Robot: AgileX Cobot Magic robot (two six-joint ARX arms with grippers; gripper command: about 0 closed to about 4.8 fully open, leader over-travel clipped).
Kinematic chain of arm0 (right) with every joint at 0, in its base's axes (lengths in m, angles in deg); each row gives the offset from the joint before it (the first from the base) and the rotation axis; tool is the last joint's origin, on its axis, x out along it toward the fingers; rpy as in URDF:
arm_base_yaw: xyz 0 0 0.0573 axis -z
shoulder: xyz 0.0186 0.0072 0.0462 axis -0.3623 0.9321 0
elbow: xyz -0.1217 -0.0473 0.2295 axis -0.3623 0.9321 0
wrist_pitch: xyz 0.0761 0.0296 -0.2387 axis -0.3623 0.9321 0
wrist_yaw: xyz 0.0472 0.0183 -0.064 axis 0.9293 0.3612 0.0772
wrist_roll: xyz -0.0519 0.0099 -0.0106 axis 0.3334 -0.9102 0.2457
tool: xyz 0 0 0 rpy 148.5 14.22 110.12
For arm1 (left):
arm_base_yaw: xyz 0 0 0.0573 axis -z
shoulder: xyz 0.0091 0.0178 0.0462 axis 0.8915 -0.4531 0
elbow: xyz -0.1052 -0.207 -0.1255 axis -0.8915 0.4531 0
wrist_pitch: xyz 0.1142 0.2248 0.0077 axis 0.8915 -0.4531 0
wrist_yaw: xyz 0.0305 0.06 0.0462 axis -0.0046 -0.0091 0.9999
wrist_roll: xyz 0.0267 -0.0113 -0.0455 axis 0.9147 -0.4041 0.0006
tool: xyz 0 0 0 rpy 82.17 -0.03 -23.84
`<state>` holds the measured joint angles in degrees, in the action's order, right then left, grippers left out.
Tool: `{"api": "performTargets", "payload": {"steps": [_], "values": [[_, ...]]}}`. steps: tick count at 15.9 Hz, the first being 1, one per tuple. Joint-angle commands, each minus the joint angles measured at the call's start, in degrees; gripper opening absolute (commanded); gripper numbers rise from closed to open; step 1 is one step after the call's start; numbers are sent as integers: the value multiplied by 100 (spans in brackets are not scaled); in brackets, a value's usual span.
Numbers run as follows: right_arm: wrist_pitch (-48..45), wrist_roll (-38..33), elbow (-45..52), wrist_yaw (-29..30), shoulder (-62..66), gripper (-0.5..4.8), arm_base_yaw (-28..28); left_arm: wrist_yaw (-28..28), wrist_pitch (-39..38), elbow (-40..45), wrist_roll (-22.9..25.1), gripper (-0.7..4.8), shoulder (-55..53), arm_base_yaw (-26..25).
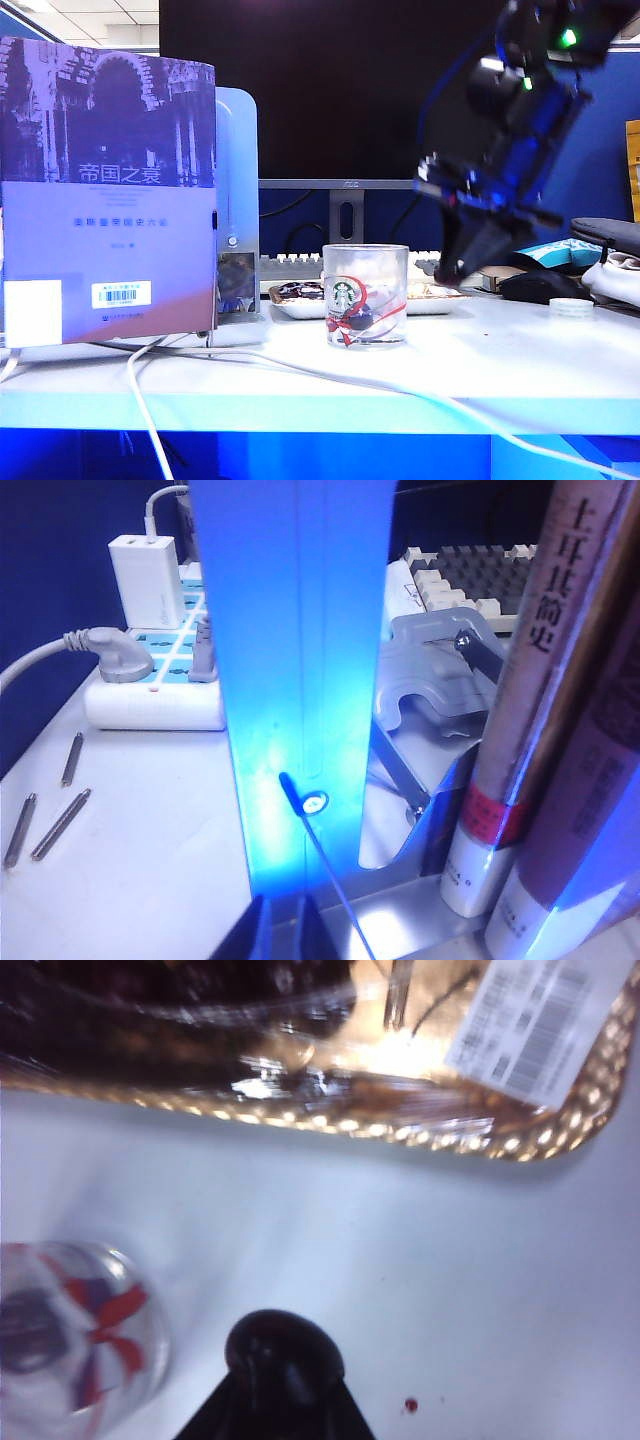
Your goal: Pick up the cherry on the right side of the glass and put it inside the glass.
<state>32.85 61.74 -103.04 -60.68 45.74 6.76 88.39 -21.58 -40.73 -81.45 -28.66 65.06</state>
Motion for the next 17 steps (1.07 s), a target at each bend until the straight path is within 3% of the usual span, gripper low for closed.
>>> {"api": "performTargets", "payload": {"steps": [1,3,6,9,11,17], "values": [[660,4,-527,31,-107,116,-4,-24,-74,4,-17,53,17,-2],[730,4,-581,127,-302,116,-4,-24,-74,4,-17,53,17,-2],[861,-11,-584,789,-647,116,-4,-24,-74,4,-17,53,17,-2],[1027,-44,-584,2164,-822,117,-4,-24,-74,4,-17,53,17,-2],[1123,-44,-584,2710,-820,117,-15,-24,-74,4,-17,53,17,-2],[1113,-35,-584,2983,-811,117,-212,-22,-74,4,-17,53,17,-2]]}}
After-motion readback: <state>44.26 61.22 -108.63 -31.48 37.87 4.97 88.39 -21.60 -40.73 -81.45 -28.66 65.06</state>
